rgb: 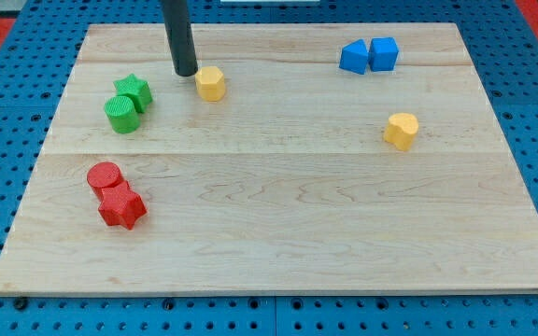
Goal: Place the yellow hexagon left to the yellow heart
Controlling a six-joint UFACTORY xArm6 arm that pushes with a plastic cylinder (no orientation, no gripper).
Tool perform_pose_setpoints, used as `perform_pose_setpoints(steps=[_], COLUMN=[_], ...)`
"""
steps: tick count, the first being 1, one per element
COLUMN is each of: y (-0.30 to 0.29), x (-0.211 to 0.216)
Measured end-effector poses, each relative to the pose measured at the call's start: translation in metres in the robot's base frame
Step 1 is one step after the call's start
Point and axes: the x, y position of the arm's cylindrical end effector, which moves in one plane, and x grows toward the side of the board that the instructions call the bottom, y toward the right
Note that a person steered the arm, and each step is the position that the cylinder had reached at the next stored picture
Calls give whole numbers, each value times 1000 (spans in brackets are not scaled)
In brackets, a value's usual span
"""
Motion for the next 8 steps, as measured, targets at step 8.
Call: perform_pose_setpoints(steps=[8], y=[217], x=[15])
